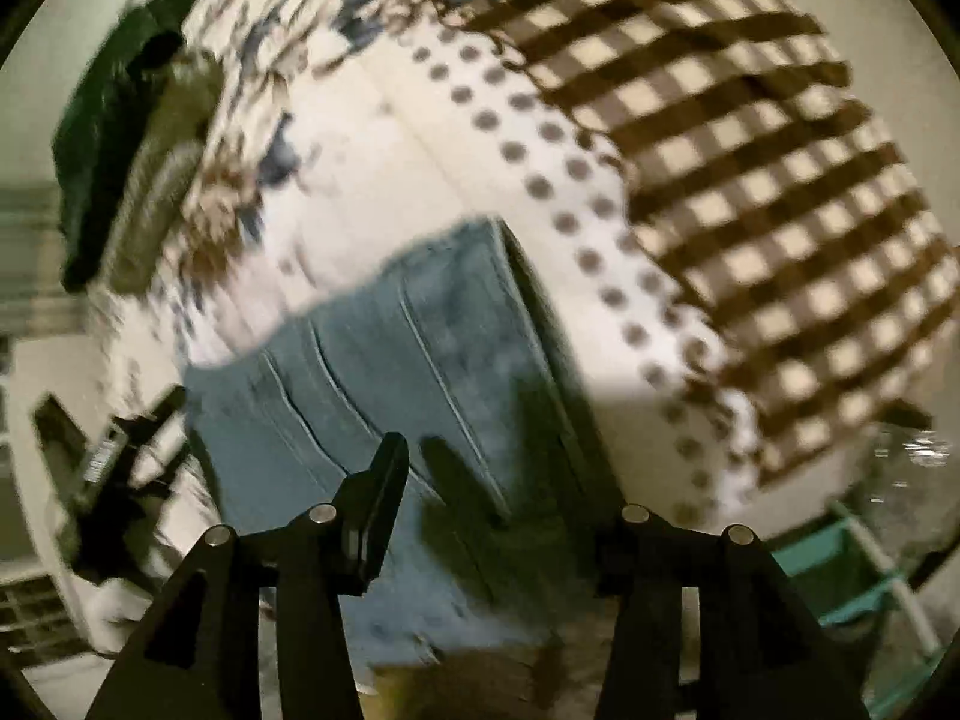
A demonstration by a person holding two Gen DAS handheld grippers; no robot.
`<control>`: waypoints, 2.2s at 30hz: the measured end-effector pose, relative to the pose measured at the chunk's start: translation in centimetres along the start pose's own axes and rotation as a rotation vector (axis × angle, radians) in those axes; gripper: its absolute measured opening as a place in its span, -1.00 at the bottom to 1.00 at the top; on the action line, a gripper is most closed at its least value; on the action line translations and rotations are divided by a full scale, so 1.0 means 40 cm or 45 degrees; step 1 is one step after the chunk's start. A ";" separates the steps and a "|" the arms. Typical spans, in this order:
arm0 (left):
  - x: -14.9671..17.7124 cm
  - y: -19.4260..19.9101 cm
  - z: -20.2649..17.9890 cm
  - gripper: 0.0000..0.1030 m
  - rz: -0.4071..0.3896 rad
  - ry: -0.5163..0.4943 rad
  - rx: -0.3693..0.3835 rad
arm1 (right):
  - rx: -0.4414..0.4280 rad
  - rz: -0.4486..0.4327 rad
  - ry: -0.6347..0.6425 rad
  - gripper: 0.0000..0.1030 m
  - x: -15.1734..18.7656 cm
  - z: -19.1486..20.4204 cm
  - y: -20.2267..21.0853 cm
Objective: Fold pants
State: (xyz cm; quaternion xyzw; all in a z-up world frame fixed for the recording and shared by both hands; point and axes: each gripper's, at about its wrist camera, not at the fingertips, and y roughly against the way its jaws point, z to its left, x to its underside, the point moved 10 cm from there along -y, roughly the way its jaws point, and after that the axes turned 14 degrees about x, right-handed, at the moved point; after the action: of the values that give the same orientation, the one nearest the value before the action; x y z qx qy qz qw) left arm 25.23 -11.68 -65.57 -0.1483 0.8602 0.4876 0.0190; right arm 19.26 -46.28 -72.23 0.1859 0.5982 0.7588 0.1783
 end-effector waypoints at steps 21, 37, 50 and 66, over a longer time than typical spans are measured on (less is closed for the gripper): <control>0.107 0.082 0.027 0.85 0.079 0.063 0.135 | -0.208 0.125 -0.201 0.69 0.087 -0.051 -0.038; 0.280 0.031 0.096 0.85 0.232 0.109 0.170 | -0.410 0.130 -0.155 0.36 0.248 0.084 -0.168; 0.295 0.010 0.106 0.90 0.245 0.130 0.201 | -0.404 0.121 -0.180 0.33 0.168 0.072 -0.208; 0.271 0.013 0.057 -0.04 0.178 0.053 0.246 | -0.534 0.043 -0.050 -0.27 0.158 0.149 -0.207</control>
State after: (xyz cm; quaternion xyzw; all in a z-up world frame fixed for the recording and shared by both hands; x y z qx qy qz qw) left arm 14.49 -12.08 -68.26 -0.0955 0.9116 0.3995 -0.0187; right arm 17.13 -36.30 -78.58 0.1696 0.4204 0.8657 0.2122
